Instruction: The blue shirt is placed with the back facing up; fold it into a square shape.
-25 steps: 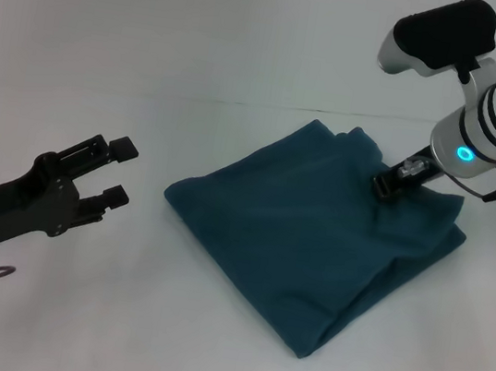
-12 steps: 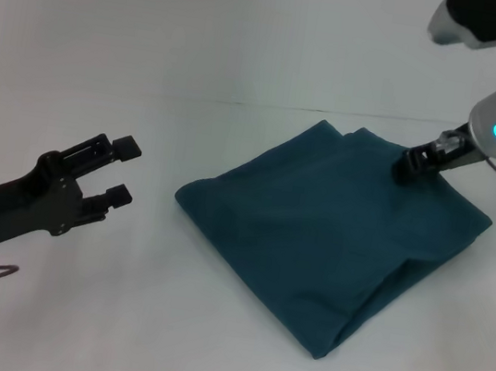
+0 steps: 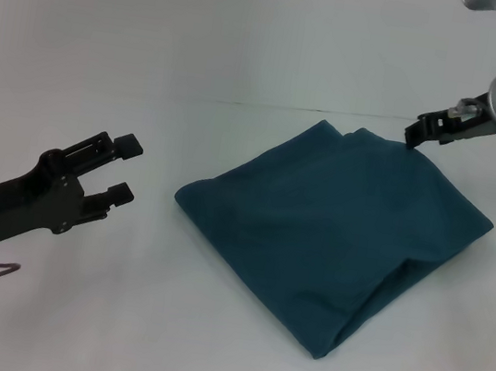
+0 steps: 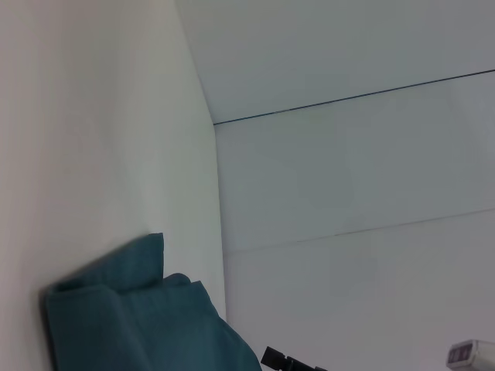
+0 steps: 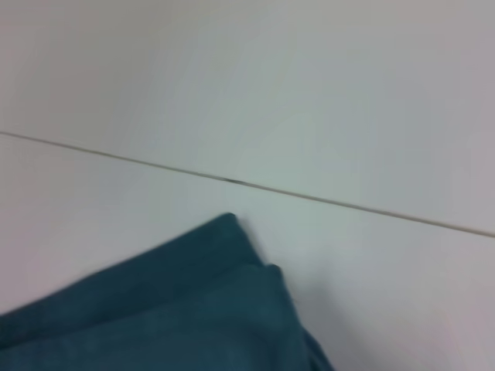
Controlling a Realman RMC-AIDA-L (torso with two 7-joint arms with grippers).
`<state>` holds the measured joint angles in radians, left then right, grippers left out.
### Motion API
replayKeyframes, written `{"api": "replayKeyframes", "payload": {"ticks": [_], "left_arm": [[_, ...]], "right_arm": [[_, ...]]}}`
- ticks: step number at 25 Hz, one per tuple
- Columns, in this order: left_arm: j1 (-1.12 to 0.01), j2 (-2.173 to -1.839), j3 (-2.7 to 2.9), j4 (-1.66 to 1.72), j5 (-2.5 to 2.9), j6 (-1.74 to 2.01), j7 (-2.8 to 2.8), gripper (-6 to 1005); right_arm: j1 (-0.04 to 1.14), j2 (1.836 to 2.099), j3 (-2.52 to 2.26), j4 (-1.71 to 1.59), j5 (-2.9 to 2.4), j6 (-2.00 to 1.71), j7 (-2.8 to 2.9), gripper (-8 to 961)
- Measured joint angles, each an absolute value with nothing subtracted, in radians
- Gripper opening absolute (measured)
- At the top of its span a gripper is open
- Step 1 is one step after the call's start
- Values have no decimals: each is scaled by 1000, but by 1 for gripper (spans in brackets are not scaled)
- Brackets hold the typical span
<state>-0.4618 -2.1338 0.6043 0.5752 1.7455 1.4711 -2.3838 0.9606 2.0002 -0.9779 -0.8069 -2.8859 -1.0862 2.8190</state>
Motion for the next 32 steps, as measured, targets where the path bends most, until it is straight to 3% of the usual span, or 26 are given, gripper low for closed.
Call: {"api": "replayKeyframes", "payload": {"ticks": [14, 17, 24, 32], "left_arm": [[-454, -2133, 602, 574, 1746, 1468, -2383, 920], [-450, -2133, 595, 574, 1746, 1468, -2383, 920], [-450, -2130, 594, 571, 1748, 1464, -2382, 920], [-460, -2129, 595, 566, 1748, 1459, -2379, 919]], "right_arm": [[953, 1994, -940, -788, -2813, -1141, 2804, 482], [924, 1977, -897, -875, -2786, -1263, 2771, 481], [856, 1904, -741, -917, -2646, -1512, 2630, 478], [770, 1892, -737, -898, -2637, -1488, 2517, 475]]}}
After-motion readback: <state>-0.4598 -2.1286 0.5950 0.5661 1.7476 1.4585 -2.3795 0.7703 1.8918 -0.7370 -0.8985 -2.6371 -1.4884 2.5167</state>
